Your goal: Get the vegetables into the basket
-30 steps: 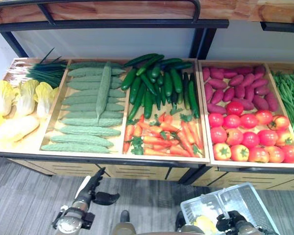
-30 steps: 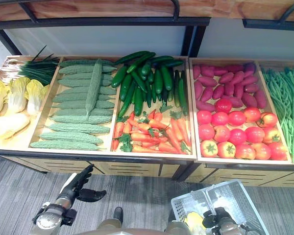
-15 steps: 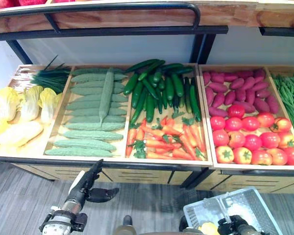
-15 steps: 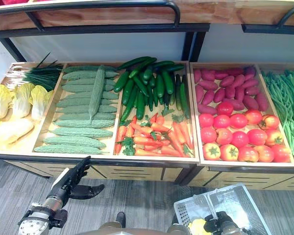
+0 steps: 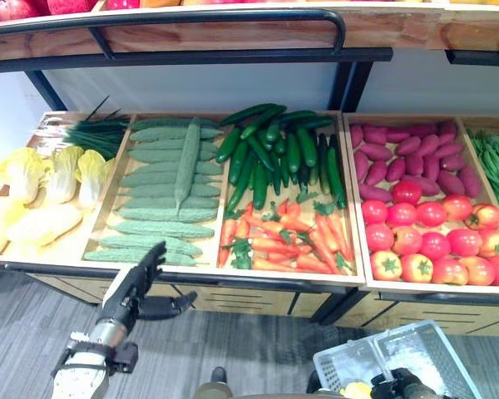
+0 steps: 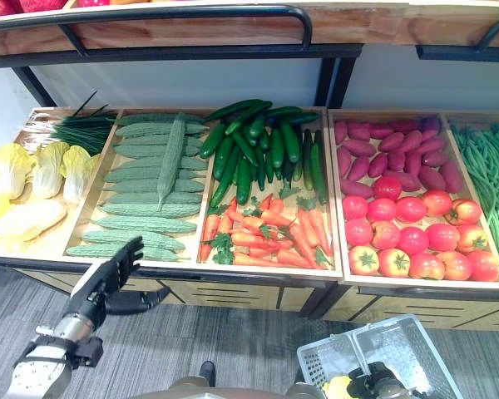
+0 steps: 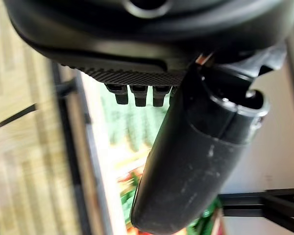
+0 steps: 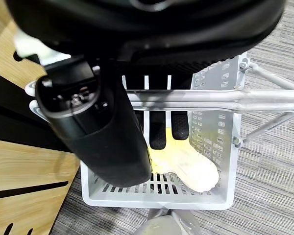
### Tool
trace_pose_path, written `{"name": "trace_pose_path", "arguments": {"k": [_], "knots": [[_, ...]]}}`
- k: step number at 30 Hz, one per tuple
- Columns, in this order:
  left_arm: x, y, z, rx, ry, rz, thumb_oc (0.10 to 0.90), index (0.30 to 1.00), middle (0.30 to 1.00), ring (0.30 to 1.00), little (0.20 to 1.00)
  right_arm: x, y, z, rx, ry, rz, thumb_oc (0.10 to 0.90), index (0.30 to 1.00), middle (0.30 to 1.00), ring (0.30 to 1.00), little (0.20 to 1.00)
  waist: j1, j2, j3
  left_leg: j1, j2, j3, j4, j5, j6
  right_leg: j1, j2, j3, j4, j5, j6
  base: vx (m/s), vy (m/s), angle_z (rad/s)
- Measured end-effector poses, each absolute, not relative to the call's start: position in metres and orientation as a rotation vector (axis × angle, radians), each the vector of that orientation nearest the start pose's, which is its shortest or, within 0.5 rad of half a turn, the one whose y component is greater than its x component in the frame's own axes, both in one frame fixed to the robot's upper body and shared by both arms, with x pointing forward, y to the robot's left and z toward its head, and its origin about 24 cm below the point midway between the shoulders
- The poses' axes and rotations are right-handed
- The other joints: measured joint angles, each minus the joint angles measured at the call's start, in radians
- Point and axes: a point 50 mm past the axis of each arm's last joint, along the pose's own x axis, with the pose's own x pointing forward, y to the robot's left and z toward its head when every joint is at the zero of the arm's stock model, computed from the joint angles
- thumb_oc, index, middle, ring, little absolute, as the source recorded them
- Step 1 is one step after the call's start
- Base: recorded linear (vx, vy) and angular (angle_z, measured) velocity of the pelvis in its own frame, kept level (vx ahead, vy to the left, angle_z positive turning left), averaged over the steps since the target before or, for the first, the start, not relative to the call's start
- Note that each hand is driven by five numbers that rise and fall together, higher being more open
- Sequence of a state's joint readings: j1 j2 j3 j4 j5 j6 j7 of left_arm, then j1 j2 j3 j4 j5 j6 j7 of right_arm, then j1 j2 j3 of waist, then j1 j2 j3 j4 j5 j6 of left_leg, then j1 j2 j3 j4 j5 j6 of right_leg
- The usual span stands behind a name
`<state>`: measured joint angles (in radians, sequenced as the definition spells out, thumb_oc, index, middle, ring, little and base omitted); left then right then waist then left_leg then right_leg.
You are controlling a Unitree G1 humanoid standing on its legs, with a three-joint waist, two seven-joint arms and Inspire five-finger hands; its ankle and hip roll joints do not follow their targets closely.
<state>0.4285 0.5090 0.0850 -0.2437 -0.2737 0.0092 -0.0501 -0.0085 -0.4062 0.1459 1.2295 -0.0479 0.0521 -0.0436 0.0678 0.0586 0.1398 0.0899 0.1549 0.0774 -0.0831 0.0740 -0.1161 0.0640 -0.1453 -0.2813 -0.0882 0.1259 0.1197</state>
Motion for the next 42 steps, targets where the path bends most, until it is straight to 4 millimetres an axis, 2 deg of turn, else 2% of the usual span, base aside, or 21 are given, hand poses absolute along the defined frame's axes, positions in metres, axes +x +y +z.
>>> {"name": "trace_pose_path", "arguments": {"k": [1, 9, 13, 14, 16, 17, 18, 19, 20, 22, 23, 24, 26, 31, 38, 42], "knots": [[0.178, 0.254, 0.050, 0.259, 0.136, 0.002, 0.900, 1.000, 1.000, 1.000, 1.000, 0.089, -0.301, -0.140, -0.526, 1.274, -0.136, 0.400, 0.300, 0.300, 0.300, 0.300, -0.003, 0.004, -0.003, 0.001, 0.000, 0.000, -0.001, 0.000, 0.000, 0.001, 0.001, 0.000, 0.000, 0.000, 0.000, 0.00, 0.000, 0.00], [0.218, 0.244, 0.080, 0.422, -0.037, 0.005, 0.900, 1.000, 1.000, 1.000, 1.000, 0.097, -0.298, -0.139, -0.542, 1.255, -0.119, 0.400, 0.300, 0.300, 0.300, 0.300, -0.047, 0.016, -0.015, 0.028, 0.003, 0.023, -0.005, 0.000, -0.005, 0.008, 0.004, 0.023, -0.004, 0.000, -0.001, 0.02, -0.002, -0.08], [0.234, 0.239, 0.081, 0.524, -0.046, -0.037, 0.900, 1.000, 1.000, 1.000, 1.000, 0.096, -0.298, -0.140, -0.544, 1.260, -0.120, 0.400, 0.300, 0.300, 0.300, 0.300, -0.069, 0.021, -0.031, 0.035, 0.003, 0.045, -0.005, -0.002, -0.005, 0.002, 0.006, 0.043, -0.004, 0.001, -0.001, 0.02, 0.006, -0.15], [0.246, 0.236, 0.081, 0.577, -0.047, -0.062, 0.900, 1.000, 1.000, 1.000, 1.000, 0.096, -0.299, -0.139, -0.546, 1.258, -0.123, 0.400, 0.300, 0.300, 0.300, 0.300, -0.086, 0.026, -0.036, 0.043, 0.003, 0.056, -0.005, -0.004, -0.005, 0.004, 0.006, 0.055, -0.004, 0.002, 0.000, 0.04, 0.012, -0.28], [0.256, 0.234, 0.082, 0.636, -0.049, -0.081, 0.900, 1.000, 1.000, 1.000, 1.000, 0.099, -0.298, -0.139, -0.552, 1.252, -0.118, 0.400, 0.300, 0.300, 0.300, 0.300, -0.110, 0.028, -0.040, 0.050, 0.003, 0.069, -0.005, -0.008, -0.006, 0.002, 0.007, 0.067, -0.004, 0.004, 0.000, 0.02, 0.008, -0.23], [0.271, 0.227, 0.080, 0.698, -0.045, -0.118, 0.900, 1.000, 1.000, 1.000, 1.000, 0.099, -0.299, -0.139, -0.564, 1.254, -0.110, 0.400, 0.300, 0.300, 0.300, 0.300, -0.128, 0.034, -0.049, 0.055, 0.003, 0.078, -0.005, -0.009, -0.005, 0.001, 0.008, 0.075, -0.004, 0.005, 0.000, 0.01, 0.009, -0.24], [0.272, 0.220, 0.081, 0.708, -0.066, -0.147, 0.900, 1.000, 1.000, 1.000, 1.000, 0.100, -0.298, -0.139, -0.563, 1.249, -0.112, 0.400, 0.300, 0.300, 0.300, 0.300, -0.141, 0.035, -0.049, 0.054, 0.005, 0.082, -0.006, -0.010, -0.006, -0.004, 0.010, 0.081, -0.004, 0.007, -0.002, 0.03, 0.023, -0.21], [0.275, 0.214, 0.078, 0.711, -0.071, -0.168, 0.900, 1.000, 1.000, 1.000, 1.000, 0.097, -0.298, -0.139, -0.570, 1.261, -0.109, 0.400, 0.300, 0.300, 0.300, 0.300, -0.150, 0.038, -0.052, 0.057, 0.003, 0.086, -0.006, -0.011, -0.007, -0.011, 0.014, 0.088, -0.004, 0.006, -0.002, 0.03, 0.027, -0.28], [0.290, 0.221, 0.060, 0.781, 0.029, -0.180, 0.900, 1.000, 1.000, 1.000, 1.000, 0.099, -0.299, -0.139, -0.584, 1.251, -0.109, 0.400, 0.300, 0.300, 0.300, 0.300, -0.173, 0.061, -0.067, 0.060, 0.004, 0.107, -0.007, -0.016, -0.004, -0.021, 0.013, 0.109, -0.004, 0.005, -0.005, 0.03, 0.035, -0.37], [0.293, 0.231, 0.041, 0.847, 0.147, -0.176, 0.900, 1.000, 1.000, 1.000, 1.000, 0.115, -0.301, -0.133, -0.596, 1.202, -0.118, 0.400, 0.300, 0.300, 0.300, 0.300, -0.221, 0.092, -0.080, 0.055, -0.002, 0.132, -0.011, -0.024, -0.002, -0.038, 0.008, 0.129, -0.004, 0.012, -0.001, 0.01, 0.027, -0.38], [0.293, 0.227, 0.039, 0.857, 0.144, -0.193, 0.900, 1.000, 1.000, 1.000, 1.000, 0.114, -0.302, -0.133, -0.601, 1.202, -0.122, 0.400, 0.300, 0.300, 0.300, 0.300, -0.235, 0.098, -0.080, 0.053, -0.003, 0.134, -0.011, -0.023, -0.004, -0.043, 0.009, 0.135, -0.004, 0.016, 0.004, 0.03, 0.026, -0.29], [0.293, 0.217, 0.029, 0.885, 0.165, -0.244, 0.900, 1.000, 1.000, 1.000, 1.000, 0.111, -0.306, -0.132, -0.610, 1.212, -0.133, 0.400, 0.300, 0.300, 0.300, 0.300, -0.235, 0.108, -0.079, 0.054, -0.002, 0.151, -0.006, -0.023, -0.003, -0.052, 0.010, 0.148, -0.004, 0.017, 0.003, 0.04, 0.021, -0.22], [0.291, 0.209, 0.022, 0.887, 0.181, -0.275, 0.900, 1.000, 1.000, 1.000, 1.000, 0.108, -0.311, -0.131, -0.618, 1.223, -0.142, 0.400, 0.300, 0.300, 0.300, 0.300, -0.235, 0.117, -0.075, 0.054, -0.002, 0.158, -0.007, -0.024, -0.002, -0.055, 0.011, 0.154, -0.004, 0.017, 0.003, 0.03, 0.017, -0.15], [0.287, 0.194, 0.009, 0.896, 0.210, -0.339, 0.900, 1.000, 1.000, 1.000, 1.000, 0.103, -0.316, -0.130, -0.624, 1.240, -0.164, 0.400, 0.300, 0.300, 0.300, 0.300, -0.237, 0.122, -0.071, 0.054, -0.001, 0.163, -0.007, -0.026, -0.003, -0.060, 0.014, 0.161, -0.004, 0.017, 0.003, 0.00, -0.001, -0.02], [0.278, 0.190, -0.032, 0.946, 0.373, -0.389, 0.900, 1.000, 1.000, 1.000, 1.000, 0.102, -0.310, -0.133, -0.608, 1.245, -0.159, 0.400, 0.300, 0.300, 0.300, 0.300, -0.252, 0.130, -0.062, 0.047, -0.002, 0.181, -0.011, -0.032, 0.002, -0.082, 0.014, 0.178, -0.004, 0.017, -0.001, -0.01, -0.011, -0.08], [0.295, 0.189, -0.031, 0.989, 0.392, -0.362, 0.900, 1.000, 1.000, 1.000, 1.000, 0.100, -0.304, -0.137, -0.607, 1.258, -0.138, 0.400, 0.300, 0.300, 0.300, 0.300, -0.252, 0.125, -0.058, 0.046, -0.005, 0.185, -0.010, -0.035, 0.004, -0.087, 0.014, 0.185, -0.004, 0.017, -0.001, -0.01, -0.008, -0.02]]}}
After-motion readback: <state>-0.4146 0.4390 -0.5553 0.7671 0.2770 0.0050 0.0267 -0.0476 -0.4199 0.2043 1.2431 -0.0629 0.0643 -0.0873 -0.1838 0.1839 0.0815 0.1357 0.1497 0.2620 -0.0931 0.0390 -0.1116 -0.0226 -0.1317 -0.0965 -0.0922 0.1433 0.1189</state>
